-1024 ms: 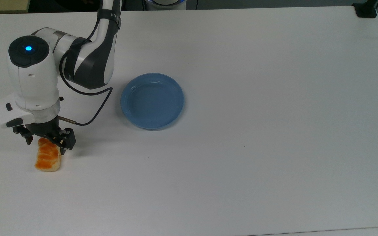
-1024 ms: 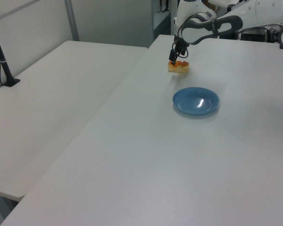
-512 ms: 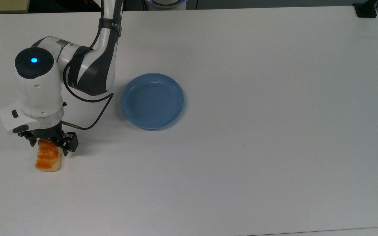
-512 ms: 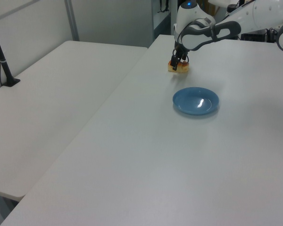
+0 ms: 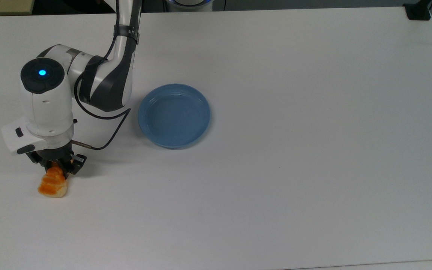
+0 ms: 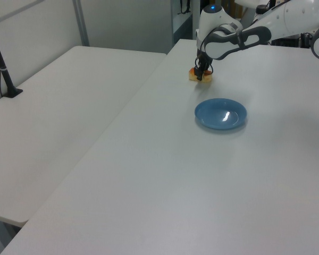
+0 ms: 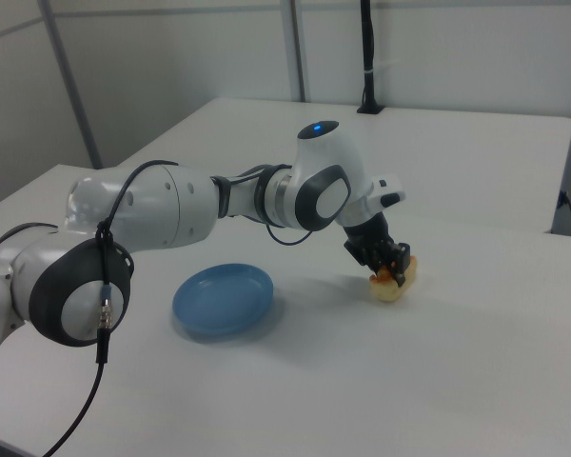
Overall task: Put the bread on a plate
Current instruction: 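Lift the bread roll and carry it over the blue plate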
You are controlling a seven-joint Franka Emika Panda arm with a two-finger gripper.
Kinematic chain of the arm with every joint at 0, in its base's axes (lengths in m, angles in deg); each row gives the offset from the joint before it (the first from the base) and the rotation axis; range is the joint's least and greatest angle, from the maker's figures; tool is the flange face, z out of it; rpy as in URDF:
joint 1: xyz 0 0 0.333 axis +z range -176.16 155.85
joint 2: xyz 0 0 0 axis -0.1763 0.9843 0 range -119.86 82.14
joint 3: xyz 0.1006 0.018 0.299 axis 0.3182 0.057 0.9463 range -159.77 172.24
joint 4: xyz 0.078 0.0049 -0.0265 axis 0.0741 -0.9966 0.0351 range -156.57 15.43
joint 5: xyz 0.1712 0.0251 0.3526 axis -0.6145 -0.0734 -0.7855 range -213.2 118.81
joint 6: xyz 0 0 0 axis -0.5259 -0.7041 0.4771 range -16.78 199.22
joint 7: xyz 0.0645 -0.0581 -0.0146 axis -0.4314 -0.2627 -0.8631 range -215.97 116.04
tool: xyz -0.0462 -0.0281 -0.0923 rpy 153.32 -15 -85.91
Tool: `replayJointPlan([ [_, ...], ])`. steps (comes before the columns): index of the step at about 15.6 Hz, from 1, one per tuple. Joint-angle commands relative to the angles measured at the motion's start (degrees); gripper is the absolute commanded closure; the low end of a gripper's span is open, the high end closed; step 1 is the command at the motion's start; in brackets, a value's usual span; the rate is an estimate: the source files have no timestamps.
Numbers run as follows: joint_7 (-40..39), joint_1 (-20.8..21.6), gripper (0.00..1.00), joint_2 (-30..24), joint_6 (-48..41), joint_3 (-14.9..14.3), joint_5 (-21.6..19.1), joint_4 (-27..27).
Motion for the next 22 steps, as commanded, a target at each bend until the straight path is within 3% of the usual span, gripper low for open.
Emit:
replayJointPlan([
  [1, 1.45, 0.2, 0.61, -3.33, 0.72, -0.22, 0.6, -2.72],
  [4, 1.37, 0.2, 0.61, -10.88, -0.85, 0.57, 0.16, -9.12],
  [8, 1.28, -0.33, 0.61, -20.46, -12.09, 5.39, 0.16, -13.51],
  [13, 1.98, 0.64, 0.62, -36.37, -17.64, 10.23, -1.16, -27.05],
  [15, 3.99, 2.3, 0.65, -39.11, -21.06, 11.9, -1.25, -29.34],
  [18, 8.03, 7.22, 0.66, -40.52, -21.96, 11.91, -1.16, -32.68],
  [22, 10.5, 10.04, 0.66, -40.61, -21.35, 11.91, -1.08, -35.84],
])
